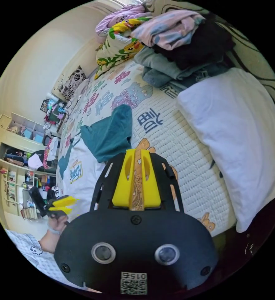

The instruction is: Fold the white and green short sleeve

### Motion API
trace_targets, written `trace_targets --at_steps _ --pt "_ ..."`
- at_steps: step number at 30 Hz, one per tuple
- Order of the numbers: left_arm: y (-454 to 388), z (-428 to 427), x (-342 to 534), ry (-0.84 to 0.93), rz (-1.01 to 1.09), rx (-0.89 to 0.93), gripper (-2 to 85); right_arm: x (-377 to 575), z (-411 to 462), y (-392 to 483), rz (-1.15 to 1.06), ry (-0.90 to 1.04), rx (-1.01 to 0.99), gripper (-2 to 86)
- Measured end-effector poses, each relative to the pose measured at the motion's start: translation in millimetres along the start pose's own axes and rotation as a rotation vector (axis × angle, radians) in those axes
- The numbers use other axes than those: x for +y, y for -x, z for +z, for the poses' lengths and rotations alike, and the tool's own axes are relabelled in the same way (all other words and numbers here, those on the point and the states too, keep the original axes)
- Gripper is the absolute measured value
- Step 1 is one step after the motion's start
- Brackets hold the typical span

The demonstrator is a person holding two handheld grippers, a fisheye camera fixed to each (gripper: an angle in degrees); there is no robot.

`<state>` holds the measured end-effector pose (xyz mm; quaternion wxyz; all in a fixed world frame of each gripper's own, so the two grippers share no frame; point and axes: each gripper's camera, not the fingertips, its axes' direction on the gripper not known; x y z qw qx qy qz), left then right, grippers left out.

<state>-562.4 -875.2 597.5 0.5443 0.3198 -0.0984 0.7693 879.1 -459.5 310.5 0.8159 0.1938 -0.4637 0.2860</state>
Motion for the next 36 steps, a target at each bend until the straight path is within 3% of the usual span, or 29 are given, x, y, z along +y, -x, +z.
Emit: trace_targets --at_steps 3,5,8,11,15,18,20,22,25,29,33,36 --pt "41.4 -129.1 26.8 -0.215 -0.183 -0.062 9.8 12.6 36.1 43.4 -0.14 0.046 0.033 4.2" --pt "85.4 -232.8 60.3 -0.38 -0.383 -0.239 10.0 20.1 75.4 95.1 -0.277 0.099 0.04 4.6" --pt "140.7 -334.0 88.1 -0.506 -0.606 -0.466 10.6 29.9 133.3 168.6 -0.431 0.154 -0.018 4.6" --pt "189.3 -399.9 79.4 -0.569 -0.706 -0.503 11.5 44.6 199.6 240.1 -0.546 0.231 -0.085 4.3" --pt "226.0 -443.1 45.2 -0.658 -0.759 -0.509 12.1 72.4 278.5 318.4 -0.672 0.311 -0.118 3.7" --pt "253.8 -438.1 1.3 -0.552 -0.753 -0.376 6.0 91.1 338.5 367.3 -0.735 0.356 -0.134 3.2" --pt "213.5 -426.8 -41.1 -0.472 -0.544 -0.358 2.7 102.6 381.9 398.5 -0.771 0.382 -0.151 2.8" --pt "157.8 -412.9 -68.4 -0.379 -0.383 -0.434 3.3 110.6 412.9 420.4 -0.804 0.391 -0.153 2.8" --pt "93.9 -394.1 -85.1 -0.295 -0.24 -0.375 6.0 124.3 465.1 455.3 -0.874 0.396 -0.124 3.8" --pt "59.7 -417.3 -74.7 -0.343 -0.269 -0.276 7.2 157.7 547.1 506.7 -1.022 0.47 -0.055 5.9" --pt "46.1 -472.4 -65.7 -0.457 -0.358 -0.382 8.8 191.8 614.2 552.8 -1.159 0.555 -0.004 5.9" --pt "48.7 -514.7 -78.0 -0.515 -0.416 -0.454 11.5 226.9 678.6 583.5 -1.337 0.601 0.231 6.1"
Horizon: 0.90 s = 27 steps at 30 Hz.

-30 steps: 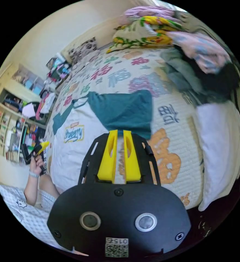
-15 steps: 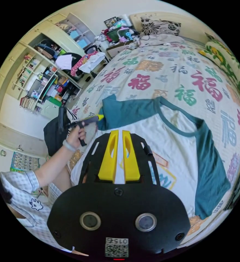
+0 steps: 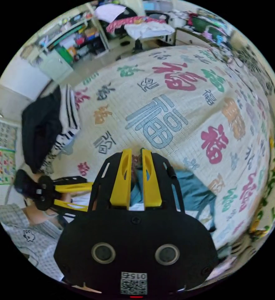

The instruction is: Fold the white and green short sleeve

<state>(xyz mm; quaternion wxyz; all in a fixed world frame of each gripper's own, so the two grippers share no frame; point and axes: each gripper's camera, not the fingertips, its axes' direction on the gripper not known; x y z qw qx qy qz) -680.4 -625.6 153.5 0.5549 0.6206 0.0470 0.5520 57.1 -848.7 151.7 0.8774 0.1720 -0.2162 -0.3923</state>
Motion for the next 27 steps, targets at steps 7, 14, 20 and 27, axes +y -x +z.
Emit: trace_targets --at_steps 7,14,20,27 --pt "-38.4 39.6 -89.1 0.159 0.079 -0.051 6.7 -33.1 82.4 -6.6 0.015 0.223 0.1 -0.3" --pt "-0.6 -79.3 -91.5 -0.242 -0.229 -0.011 0.4 -2.5 26.8 -69.4 0.169 -0.271 -0.23 -0.5" --pt "9.1 -96.5 -110.1 -0.219 -0.326 -0.064 2.1 -18.2 69.9 -74.0 0.224 -0.252 -0.335 -0.4" --pt "23.0 -76.5 -162.3 -0.182 -0.429 0.086 7.0 -14.4 73.7 -75.6 0.24 -0.251 -0.306 -0.4"
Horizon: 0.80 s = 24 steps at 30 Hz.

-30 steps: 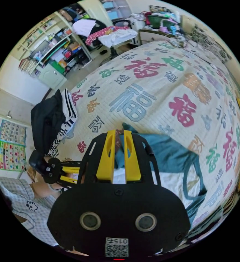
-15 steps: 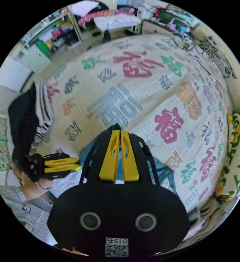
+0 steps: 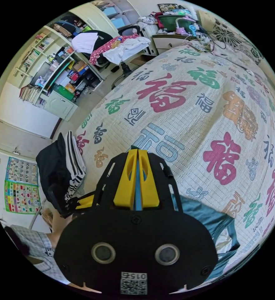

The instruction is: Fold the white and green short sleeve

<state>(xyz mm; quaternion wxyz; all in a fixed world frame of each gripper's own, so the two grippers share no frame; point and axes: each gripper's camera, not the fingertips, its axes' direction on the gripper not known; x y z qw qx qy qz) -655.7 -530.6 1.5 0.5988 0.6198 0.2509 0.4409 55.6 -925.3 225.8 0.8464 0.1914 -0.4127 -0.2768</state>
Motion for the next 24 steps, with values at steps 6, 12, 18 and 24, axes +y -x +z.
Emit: trace_targets --at_steps 6,12,18,24 --pt "-35.1 -10.5 -10.9 -0.078 0.01 -0.076 -0.6 13.1 -13.7 -9.3 0.001 -0.005 0.0 -0.4" --pt "-45.2 -16.3 2.0 -0.073 0.01 -0.155 -0.7 27.2 3.5 2.6 0.016 0.014 -0.008 0.3" --pt "-62.3 -9.5 3.4 -0.001 -0.018 -0.148 1.5 50.2 -52.9 8.6 0.069 -0.077 0.152 3.9" --pt "-105.1 -70.3 54.7 0.015 0.065 -0.084 7.4 143.8 -168.6 28.5 -0.107 -0.134 0.173 4.9"
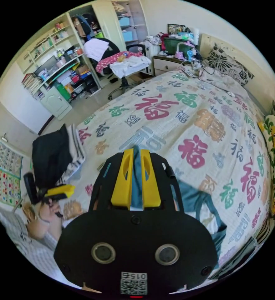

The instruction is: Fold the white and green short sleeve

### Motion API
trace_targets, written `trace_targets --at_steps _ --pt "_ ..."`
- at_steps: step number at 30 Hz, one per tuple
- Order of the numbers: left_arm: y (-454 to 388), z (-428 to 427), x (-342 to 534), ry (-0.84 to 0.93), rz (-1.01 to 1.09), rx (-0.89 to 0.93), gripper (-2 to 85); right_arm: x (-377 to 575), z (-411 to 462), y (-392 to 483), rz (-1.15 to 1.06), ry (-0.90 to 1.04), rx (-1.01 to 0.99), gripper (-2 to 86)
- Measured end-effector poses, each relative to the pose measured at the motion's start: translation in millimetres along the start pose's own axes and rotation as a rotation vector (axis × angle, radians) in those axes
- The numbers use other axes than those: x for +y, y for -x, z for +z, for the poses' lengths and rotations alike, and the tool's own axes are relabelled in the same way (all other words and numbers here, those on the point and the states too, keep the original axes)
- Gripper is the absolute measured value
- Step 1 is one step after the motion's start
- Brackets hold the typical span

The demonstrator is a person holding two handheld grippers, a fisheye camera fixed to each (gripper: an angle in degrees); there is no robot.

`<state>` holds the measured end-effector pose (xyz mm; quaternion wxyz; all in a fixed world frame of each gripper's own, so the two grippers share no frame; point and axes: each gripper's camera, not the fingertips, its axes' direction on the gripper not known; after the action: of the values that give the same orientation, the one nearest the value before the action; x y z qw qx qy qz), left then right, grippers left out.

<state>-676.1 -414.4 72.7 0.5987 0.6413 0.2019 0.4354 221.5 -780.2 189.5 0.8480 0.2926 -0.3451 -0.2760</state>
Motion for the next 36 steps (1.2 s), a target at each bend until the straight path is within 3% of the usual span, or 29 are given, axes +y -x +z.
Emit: trace_targets --at_steps 6,9,14,18,23,26,30,36 --pt "-37.3 0.1 70.2 0.36 0.098 -0.014 11.0 203.3 -101.4 -6.6 0.182 0.101 0.027 5.4" --pt "-56.4 21.7 99.4 0.535 0.179 -0.09 11.2 322.4 -138.1 -8.9 0.396 0.219 0.133 6.1" --pt "-65.8 74.5 151.6 0.771 0.295 -0.321 11.9 482.1 -190.9 -13.0 0.768 0.3 0.111 7.0" --pt "-58.6 114.0 186.1 0.881 0.278 -0.298 12.5 532.6 -204.4 -21.4 0.906 0.295 0.006 8.1" --pt "-62.1 153.7 219.0 0.9 0.327 -0.438 9.7 558.6 -208.1 -25.7 0.994 0.323 -0.133 6.3" --pt "-60.9 169.7 238.7 0.9 0.373 -0.497 7.1 567.6 -230.6 -18.4 0.993 0.287 -0.201 0.6" --pt "-54.6 179.4 259.0 0.961 0.4 -0.46 2.0 583.7 -267.4 -6.4 0.983 0.261 -0.224 -0.6" --pt "-36.2 174.3 294.7 0.899 0.42 -0.443 0.6 596.1 -315.2 20.6 0.916 0.261 -0.2 -0.9"
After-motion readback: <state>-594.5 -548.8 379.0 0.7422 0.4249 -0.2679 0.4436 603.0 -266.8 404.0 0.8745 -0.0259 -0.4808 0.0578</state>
